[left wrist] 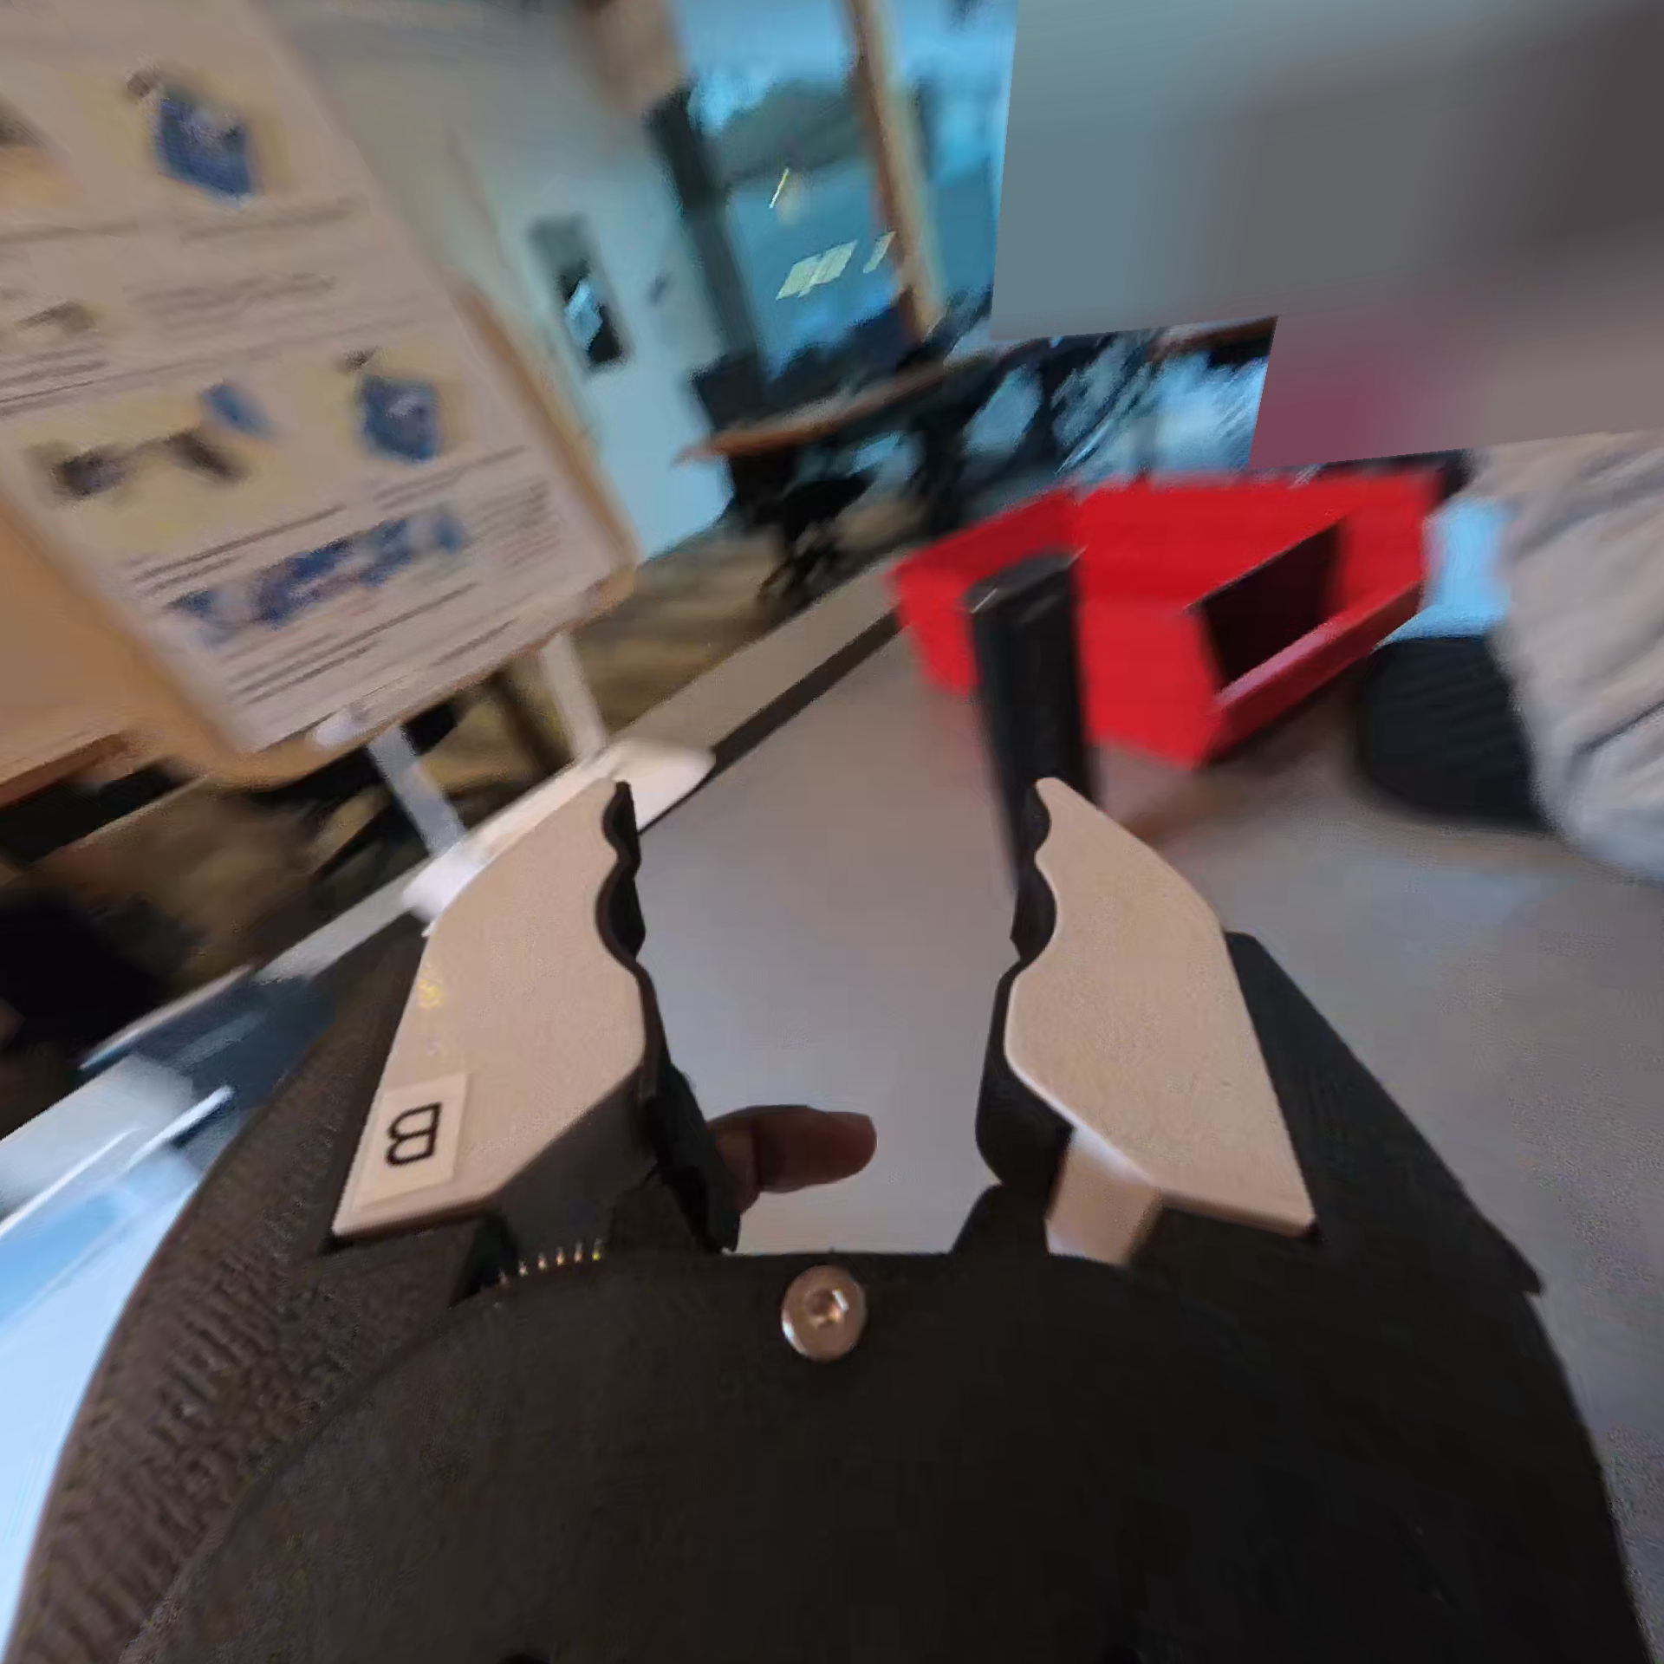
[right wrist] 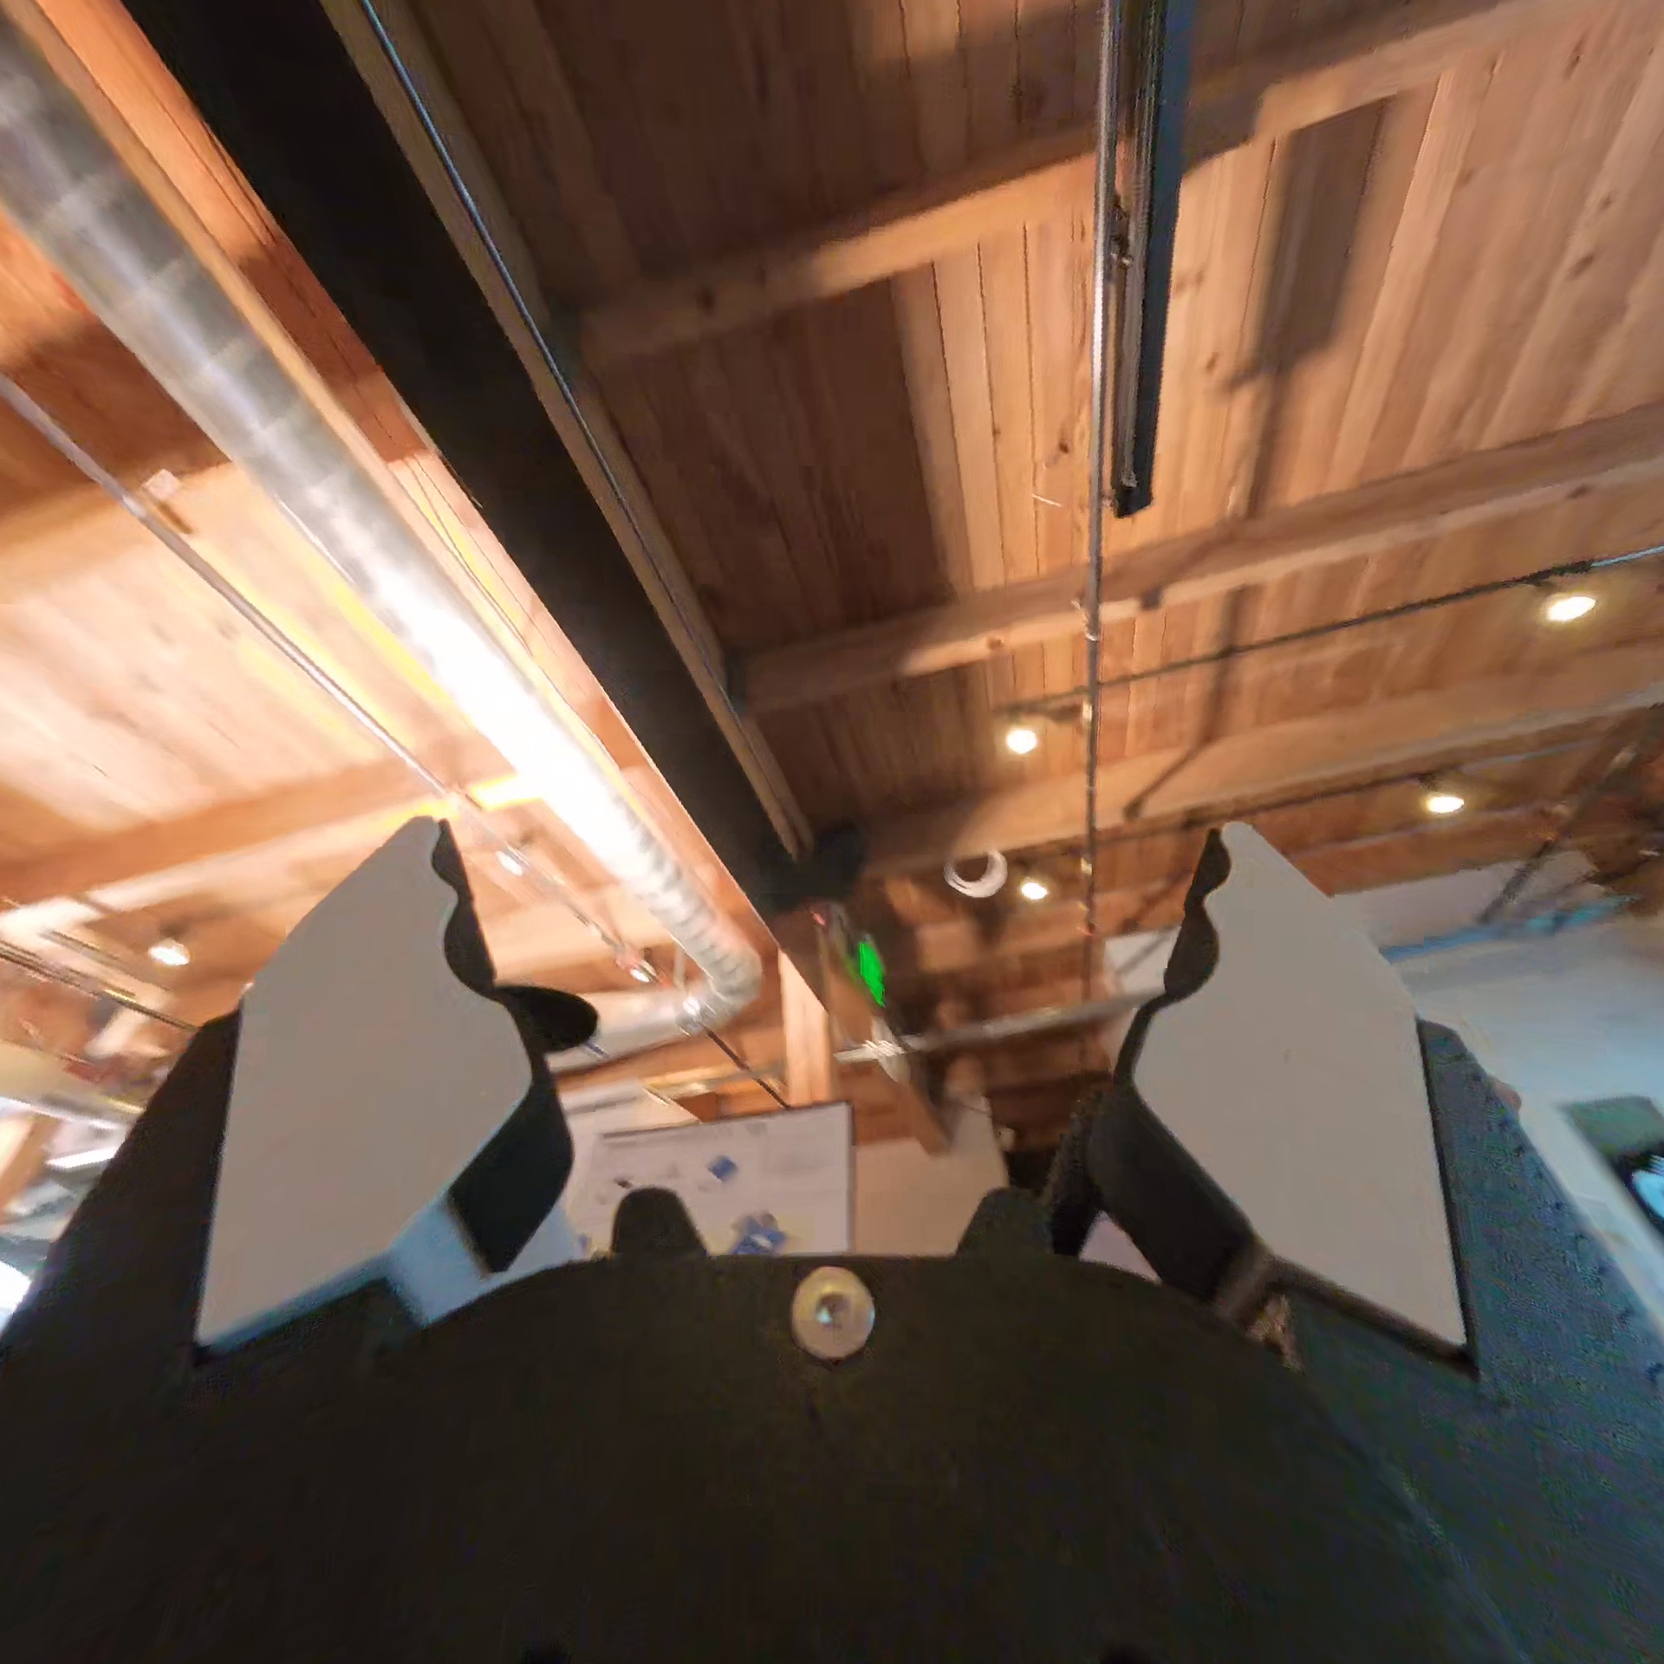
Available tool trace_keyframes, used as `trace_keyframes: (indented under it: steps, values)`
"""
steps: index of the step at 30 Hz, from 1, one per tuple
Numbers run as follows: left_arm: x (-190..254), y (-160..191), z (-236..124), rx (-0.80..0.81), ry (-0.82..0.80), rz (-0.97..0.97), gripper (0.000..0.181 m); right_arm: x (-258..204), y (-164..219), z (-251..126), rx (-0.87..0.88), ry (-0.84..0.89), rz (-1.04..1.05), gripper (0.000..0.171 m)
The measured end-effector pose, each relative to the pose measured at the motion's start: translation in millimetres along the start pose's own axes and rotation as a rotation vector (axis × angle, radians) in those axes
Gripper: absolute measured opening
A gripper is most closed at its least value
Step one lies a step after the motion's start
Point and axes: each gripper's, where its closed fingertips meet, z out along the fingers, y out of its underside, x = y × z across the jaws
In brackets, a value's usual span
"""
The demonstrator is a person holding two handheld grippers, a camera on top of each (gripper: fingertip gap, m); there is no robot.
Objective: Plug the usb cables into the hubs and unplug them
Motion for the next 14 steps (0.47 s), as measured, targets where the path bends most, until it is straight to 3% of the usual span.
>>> trace_keyframes:
  steps: [5, 7, 8, 11, 14]
  values:
    - [-85.7, 100.5, -108.6, -0.599, -0.201, 0.035, 0.081, -1.7, -16.0, -2.8, 0.058, -0.013, 0.058, 0.146]
    - [-112.3, 142.3, -138.4, -0.809, -0.237, 0.025, 0.064, -4.5, -16.3, -2.5, 0.062, -0.015, 0.052, 0.145]
    - [-120.5, 157.6, -147.6, -0.897, -0.206, 0.097, 0.053, -6.7, -16.1, -2.1, 0.064, -0.021, 0.056, 0.145]
    - [-132.6, 186.5, -152.9, -1.038, -0.003, 0.442, 0.046, -15.8, -14.4, -0.4, 0.067, -0.049, 0.086, 0.143]
    - [-133.7, 200.5, -142.8, -1.093, 0.186, 0.504, 0.043, -24.8, -10.4, 1.8, 0.062, -0.074, 0.104, 0.142]
